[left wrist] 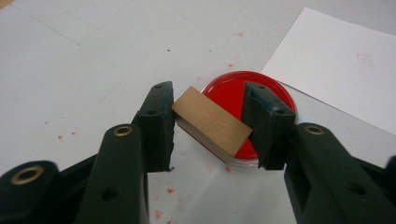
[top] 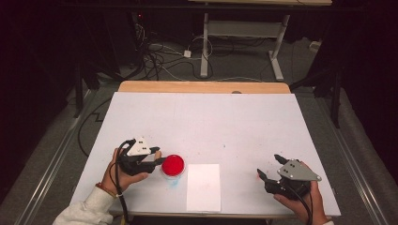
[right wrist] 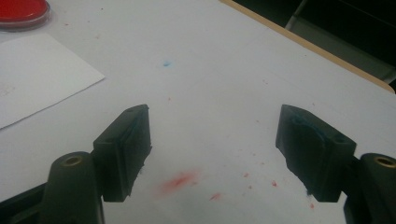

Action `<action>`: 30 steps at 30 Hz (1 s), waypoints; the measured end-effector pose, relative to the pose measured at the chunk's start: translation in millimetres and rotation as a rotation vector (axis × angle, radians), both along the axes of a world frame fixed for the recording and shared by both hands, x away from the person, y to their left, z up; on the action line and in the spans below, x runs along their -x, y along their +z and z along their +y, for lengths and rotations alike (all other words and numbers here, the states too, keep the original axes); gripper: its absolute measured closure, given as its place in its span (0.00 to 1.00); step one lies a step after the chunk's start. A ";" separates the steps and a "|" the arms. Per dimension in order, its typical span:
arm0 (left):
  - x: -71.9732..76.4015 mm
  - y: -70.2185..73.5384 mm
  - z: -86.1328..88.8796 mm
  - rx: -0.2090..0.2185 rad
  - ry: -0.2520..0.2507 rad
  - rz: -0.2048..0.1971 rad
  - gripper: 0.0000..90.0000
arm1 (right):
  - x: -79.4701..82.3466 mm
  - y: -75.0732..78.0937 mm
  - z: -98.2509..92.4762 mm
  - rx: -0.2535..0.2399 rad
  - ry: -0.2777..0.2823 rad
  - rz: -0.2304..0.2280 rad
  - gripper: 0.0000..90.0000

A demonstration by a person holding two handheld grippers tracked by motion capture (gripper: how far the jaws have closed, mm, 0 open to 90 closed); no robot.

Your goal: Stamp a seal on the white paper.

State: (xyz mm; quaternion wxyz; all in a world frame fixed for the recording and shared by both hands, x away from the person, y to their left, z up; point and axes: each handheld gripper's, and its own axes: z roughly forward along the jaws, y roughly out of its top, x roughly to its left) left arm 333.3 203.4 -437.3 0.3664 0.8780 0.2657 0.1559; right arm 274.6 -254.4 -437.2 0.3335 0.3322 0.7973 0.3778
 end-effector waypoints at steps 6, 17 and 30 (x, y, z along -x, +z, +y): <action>1.4 5.4 3.3 0.024 0.006 -0.011 0.60 | -1.9 -0.7 0.6 -0.001 0.005 0.003 0.30; 12.4 23.1 -2.1 0.061 -0.023 -0.051 0.60 | 2.7 -1.7 -1.0 0.010 0.009 0.002 0.30; 23.7 31.9 -23.1 0.096 -0.097 -0.070 0.60 | 4.6 -0.2 -0.3 0.008 0.006 -0.005 0.30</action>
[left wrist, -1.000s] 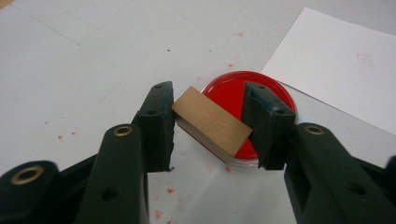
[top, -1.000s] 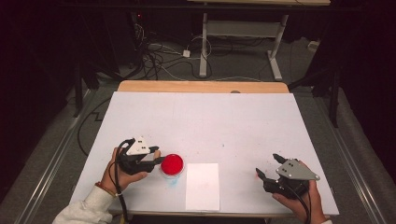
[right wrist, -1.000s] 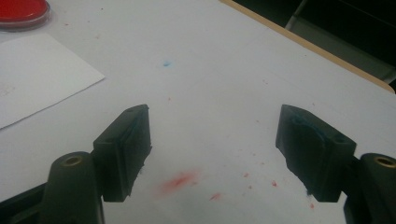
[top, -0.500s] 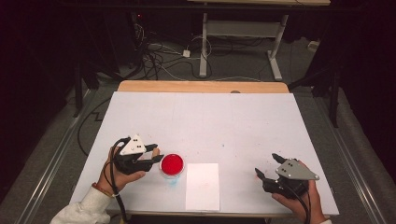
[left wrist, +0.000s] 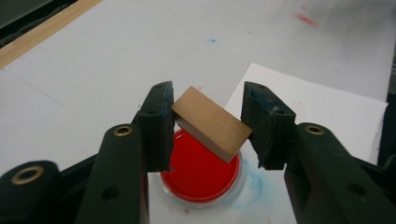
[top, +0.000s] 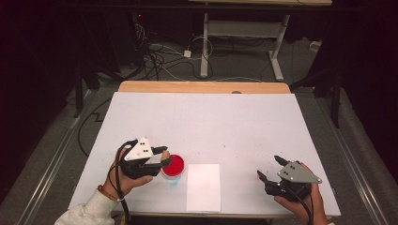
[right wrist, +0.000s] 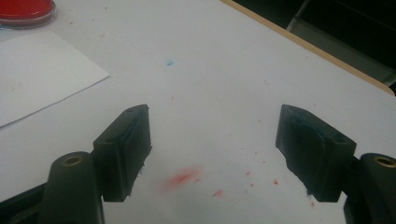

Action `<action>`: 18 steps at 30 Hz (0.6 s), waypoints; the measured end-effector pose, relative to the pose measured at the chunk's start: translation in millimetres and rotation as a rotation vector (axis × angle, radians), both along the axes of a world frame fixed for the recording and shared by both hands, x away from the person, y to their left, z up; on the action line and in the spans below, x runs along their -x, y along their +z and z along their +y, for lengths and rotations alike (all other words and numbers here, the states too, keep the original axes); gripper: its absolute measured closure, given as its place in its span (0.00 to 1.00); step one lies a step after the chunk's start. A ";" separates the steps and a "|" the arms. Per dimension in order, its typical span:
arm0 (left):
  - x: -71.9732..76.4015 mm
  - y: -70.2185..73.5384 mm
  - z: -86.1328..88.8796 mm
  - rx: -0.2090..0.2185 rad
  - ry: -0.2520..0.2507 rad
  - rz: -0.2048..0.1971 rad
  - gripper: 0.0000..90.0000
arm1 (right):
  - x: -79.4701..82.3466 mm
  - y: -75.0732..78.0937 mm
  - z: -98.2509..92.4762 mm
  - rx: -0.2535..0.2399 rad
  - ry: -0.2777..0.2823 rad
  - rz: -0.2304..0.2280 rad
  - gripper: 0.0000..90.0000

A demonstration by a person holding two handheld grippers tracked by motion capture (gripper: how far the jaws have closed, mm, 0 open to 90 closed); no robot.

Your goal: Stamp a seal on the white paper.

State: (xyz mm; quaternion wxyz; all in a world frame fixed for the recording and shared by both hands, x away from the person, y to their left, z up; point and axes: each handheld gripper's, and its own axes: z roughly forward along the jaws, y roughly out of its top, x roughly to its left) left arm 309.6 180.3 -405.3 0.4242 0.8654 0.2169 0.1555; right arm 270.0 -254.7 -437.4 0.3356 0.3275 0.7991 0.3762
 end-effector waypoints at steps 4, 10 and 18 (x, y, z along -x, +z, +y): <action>2.3 0.3 -8.8 -0.004 -0.023 -0.004 0.60 | -0.1 0.1 0.2 -0.002 0.000 0.000 0.30; 7.0 -2.6 -24.7 -0.014 -0.071 -0.013 0.60 | 0.3 0.1 0.9 0.001 0.003 -0.002 0.30; 9.9 -11.7 -47.1 -0.027 -0.132 0.004 0.60 | 0.5 -0.5 2.0 0.009 0.006 0.000 0.30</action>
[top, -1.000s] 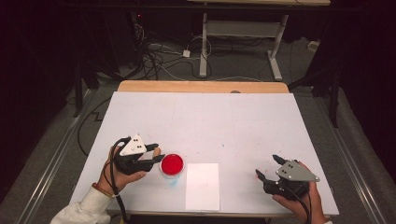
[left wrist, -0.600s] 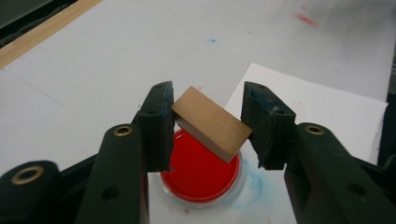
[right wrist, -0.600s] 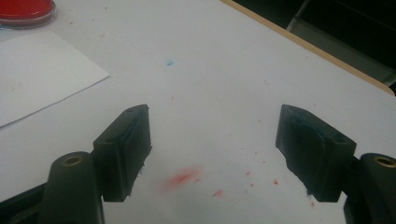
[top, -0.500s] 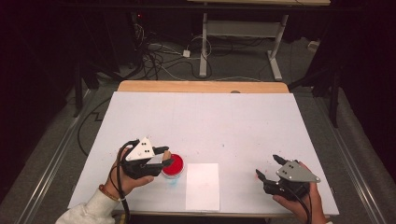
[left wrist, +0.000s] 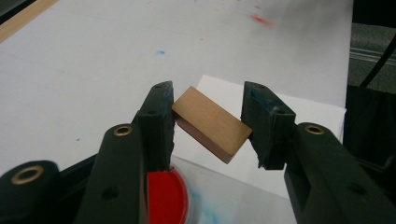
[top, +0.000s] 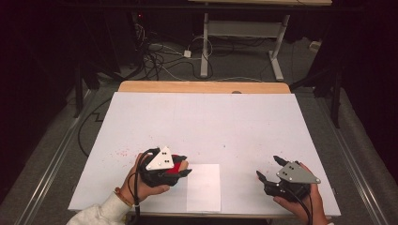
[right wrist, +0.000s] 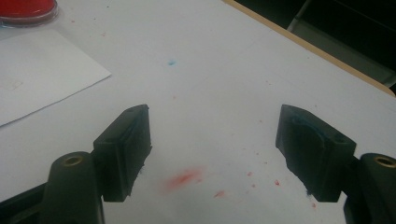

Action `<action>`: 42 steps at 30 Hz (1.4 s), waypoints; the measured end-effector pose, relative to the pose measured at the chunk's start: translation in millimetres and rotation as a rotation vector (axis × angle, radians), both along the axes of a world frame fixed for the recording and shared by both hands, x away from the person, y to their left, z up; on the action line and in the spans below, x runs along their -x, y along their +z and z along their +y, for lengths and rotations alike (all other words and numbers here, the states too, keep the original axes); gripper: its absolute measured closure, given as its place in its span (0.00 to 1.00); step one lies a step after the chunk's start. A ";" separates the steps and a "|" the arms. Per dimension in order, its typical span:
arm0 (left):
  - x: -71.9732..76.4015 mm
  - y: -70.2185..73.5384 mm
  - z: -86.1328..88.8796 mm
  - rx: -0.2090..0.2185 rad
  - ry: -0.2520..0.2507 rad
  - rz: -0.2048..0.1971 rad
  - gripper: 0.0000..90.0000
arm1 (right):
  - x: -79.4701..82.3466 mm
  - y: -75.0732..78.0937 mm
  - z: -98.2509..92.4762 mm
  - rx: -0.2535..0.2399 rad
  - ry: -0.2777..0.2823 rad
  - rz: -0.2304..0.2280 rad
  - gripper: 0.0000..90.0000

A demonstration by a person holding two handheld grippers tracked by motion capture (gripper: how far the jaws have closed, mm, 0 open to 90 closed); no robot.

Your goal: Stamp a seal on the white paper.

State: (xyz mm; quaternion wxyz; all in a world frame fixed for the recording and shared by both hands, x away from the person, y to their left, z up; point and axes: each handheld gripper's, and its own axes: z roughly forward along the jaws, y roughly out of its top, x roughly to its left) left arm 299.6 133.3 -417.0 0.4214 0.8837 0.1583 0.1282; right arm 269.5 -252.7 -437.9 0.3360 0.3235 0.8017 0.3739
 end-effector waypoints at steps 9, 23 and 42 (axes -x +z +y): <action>0.6 -18.4 -31.6 -0.018 -0.083 0.041 0.60 | -0.2 -1.1 1.0 0.012 0.005 0.008 0.30; -4.9 -44.8 -52.0 -0.065 -0.087 0.071 0.60 | -0.6 -3.0 1.4 0.019 0.013 0.022 0.30; -6.6 -67.4 -57.1 -0.117 -0.093 0.087 0.60 | -0.5 -3.4 1.1 0.027 0.019 0.026 0.29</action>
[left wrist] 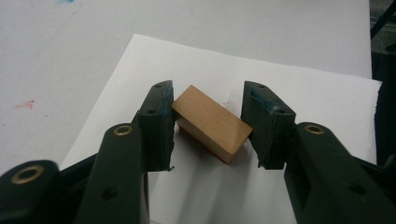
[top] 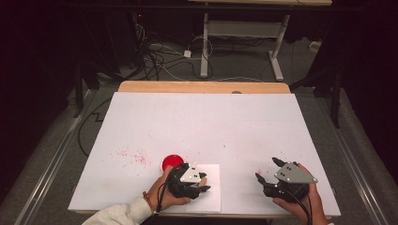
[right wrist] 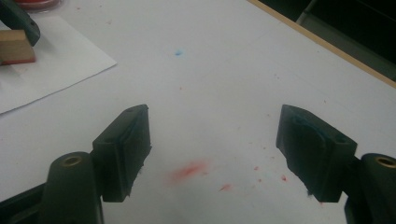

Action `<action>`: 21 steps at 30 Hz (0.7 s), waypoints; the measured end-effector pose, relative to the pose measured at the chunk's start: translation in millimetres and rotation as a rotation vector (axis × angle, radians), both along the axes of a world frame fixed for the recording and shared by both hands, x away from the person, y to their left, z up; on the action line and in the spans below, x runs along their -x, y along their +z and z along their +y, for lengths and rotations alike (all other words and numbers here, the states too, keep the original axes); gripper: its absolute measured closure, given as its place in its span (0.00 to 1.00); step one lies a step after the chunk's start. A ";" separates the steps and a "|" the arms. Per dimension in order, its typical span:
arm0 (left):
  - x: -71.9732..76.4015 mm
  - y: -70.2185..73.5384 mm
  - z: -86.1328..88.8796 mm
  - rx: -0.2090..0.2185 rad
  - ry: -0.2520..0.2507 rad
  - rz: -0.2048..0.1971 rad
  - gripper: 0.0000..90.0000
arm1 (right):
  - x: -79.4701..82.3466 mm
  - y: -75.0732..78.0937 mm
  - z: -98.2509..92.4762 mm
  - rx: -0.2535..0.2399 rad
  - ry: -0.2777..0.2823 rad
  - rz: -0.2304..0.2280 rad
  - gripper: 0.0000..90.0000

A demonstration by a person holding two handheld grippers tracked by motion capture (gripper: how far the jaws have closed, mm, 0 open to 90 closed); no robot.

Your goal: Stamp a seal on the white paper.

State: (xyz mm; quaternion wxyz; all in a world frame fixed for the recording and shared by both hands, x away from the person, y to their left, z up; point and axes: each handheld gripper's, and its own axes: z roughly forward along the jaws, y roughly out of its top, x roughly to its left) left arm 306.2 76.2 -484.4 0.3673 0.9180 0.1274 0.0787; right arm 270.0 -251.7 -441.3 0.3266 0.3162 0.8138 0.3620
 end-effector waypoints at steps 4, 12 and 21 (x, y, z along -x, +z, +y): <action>0.0 -1.3 0.2 0.008 0.001 0.000 0.60 | -0.1 0.1 -0.5 -0.003 -0.001 0.001 0.29; -0.7 -1.8 0.2 0.002 0.000 0.006 0.60 | 0.2 0.2 -0.5 -0.002 -0.001 0.001 0.29; -0.6 -2.9 0.7 0.011 0.006 0.013 0.60 | 0.6 0.0 -0.2 0.002 0.004 0.007 0.29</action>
